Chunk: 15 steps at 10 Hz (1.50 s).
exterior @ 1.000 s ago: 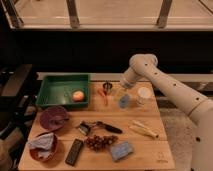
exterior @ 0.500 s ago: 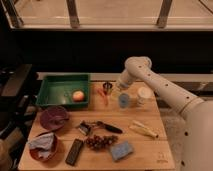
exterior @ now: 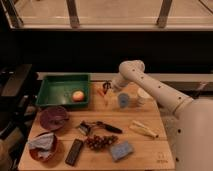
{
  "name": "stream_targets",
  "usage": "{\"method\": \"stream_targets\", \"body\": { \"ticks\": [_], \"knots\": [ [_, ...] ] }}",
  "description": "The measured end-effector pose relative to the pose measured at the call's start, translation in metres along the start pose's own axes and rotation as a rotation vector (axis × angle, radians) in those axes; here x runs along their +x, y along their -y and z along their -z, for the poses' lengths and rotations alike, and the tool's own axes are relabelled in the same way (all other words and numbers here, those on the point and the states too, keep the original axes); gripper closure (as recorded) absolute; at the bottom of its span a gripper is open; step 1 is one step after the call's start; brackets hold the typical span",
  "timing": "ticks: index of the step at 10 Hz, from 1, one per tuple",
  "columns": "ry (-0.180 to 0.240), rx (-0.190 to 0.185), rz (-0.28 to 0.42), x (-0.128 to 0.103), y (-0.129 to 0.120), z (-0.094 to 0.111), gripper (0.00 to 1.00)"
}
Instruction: Place pepper in purple bowl
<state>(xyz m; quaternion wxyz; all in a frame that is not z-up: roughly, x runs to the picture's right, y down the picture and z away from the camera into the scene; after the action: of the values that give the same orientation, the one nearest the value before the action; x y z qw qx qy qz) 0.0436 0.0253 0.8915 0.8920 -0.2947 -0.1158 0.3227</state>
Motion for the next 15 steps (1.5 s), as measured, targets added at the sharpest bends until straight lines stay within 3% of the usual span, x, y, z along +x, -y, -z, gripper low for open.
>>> {"method": "stream_targets", "body": {
  "ticks": [4,6,11,15],
  "knots": [
    [-0.044,0.024,-0.058,0.007,0.005,-0.027,0.30],
    [-0.083,0.016,-0.087,0.013,0.005,-0.050,0.30],
    [-0.095,-0.008,-0.095,-0.002,-0.002,-0.065,0.30],
    [-0.125,-0.035,-0.111,0.000,-0.006,-0.085,0.30]
  ]
}}
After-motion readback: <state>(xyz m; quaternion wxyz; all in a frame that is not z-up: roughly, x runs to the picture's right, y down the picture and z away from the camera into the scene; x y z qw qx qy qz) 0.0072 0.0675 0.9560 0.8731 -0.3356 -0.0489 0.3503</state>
